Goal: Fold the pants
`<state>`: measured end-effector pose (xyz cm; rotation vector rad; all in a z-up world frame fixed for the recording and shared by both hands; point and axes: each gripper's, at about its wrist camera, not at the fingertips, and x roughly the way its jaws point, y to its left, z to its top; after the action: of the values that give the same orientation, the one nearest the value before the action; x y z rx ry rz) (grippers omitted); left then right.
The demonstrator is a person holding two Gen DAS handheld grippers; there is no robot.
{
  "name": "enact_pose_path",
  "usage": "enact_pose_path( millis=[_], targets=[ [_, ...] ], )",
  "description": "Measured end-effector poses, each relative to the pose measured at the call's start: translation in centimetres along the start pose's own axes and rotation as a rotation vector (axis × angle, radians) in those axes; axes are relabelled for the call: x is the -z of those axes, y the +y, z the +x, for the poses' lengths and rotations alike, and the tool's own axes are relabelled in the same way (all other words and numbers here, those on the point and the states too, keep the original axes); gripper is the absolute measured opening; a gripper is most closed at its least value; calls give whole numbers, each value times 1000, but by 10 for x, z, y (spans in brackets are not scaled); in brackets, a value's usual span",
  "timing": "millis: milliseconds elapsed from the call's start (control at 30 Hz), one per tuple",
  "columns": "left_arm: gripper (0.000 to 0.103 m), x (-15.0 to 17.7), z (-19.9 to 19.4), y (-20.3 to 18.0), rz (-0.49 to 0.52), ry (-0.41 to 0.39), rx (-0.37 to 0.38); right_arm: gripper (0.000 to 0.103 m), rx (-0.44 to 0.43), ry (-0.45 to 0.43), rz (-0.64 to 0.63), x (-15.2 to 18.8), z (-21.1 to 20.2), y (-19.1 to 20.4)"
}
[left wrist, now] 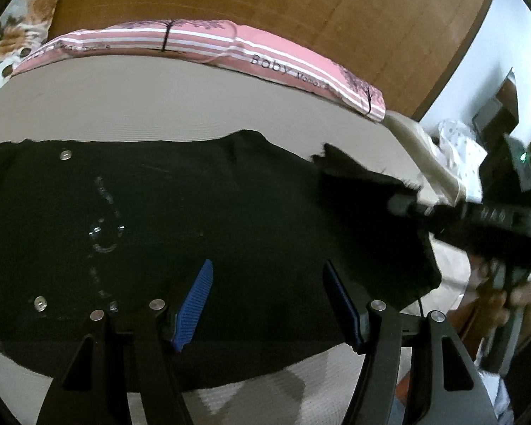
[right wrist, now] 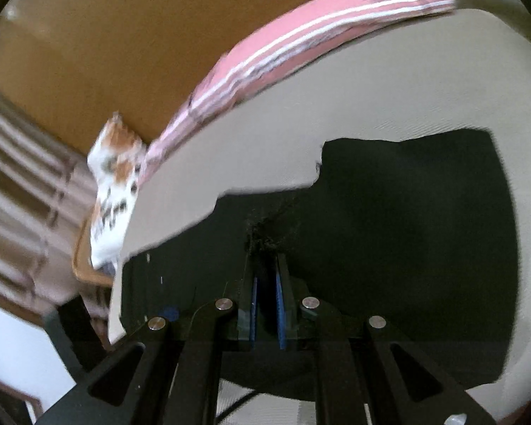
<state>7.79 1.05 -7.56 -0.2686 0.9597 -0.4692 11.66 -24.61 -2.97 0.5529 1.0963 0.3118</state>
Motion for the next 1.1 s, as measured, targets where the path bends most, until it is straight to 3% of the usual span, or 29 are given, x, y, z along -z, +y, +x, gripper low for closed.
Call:
enact_pose_path(
  millis=[367,733,833,900,1100],
  targets=[
    [65,-1,-16,20,-73,-9,79,10,102,194,-210,58,51,28],
    [65,-3,-14,9,-62,18,127,12,130,217,-320,74,47,37],
    [65,-3,-11,7,-68,42,133,23,109,214,-315,73,46,39],
    [65,-3,-9,6,-87,62,154,43,81,200,-292,71,39,40],
    [65,-4,-1,4,-168,142,238,46,52,62,-160,54,-7,22]
  ],
)
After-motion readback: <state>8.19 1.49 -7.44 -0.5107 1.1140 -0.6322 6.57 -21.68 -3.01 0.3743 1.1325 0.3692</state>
